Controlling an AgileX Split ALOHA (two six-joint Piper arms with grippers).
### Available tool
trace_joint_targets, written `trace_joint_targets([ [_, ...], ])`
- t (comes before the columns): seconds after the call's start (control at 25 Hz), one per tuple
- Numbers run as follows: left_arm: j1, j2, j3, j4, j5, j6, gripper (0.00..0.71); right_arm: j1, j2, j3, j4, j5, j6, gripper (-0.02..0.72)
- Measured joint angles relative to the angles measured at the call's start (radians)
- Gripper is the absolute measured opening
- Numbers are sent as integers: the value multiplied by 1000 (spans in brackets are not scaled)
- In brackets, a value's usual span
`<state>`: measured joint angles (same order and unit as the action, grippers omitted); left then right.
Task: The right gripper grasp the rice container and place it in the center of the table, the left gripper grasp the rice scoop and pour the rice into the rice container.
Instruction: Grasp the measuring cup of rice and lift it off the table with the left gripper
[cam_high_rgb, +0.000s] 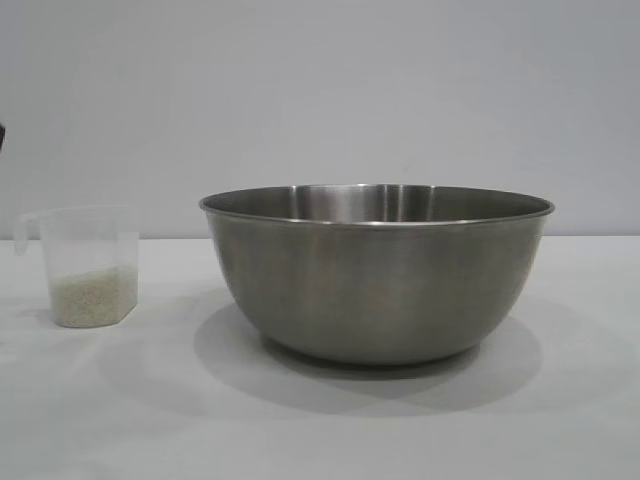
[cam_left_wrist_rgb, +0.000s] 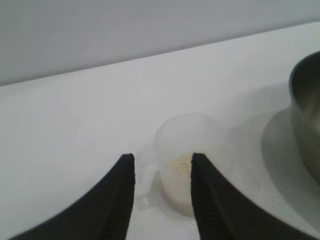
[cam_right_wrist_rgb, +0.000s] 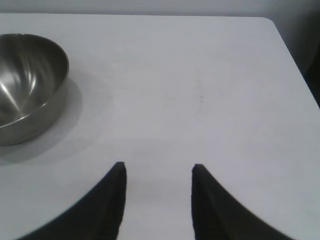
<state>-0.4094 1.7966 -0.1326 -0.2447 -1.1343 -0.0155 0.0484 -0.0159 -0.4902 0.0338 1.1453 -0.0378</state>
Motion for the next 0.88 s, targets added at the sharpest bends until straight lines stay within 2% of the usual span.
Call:
trace_joint_targets([
  [0.28,0,137,2,-19,-2,-45,225,0,0,0,0,0,0,262],
  [0.88,0,159,-106,-55,-13,-16,225,0,0,0,0,0,0,262],
])
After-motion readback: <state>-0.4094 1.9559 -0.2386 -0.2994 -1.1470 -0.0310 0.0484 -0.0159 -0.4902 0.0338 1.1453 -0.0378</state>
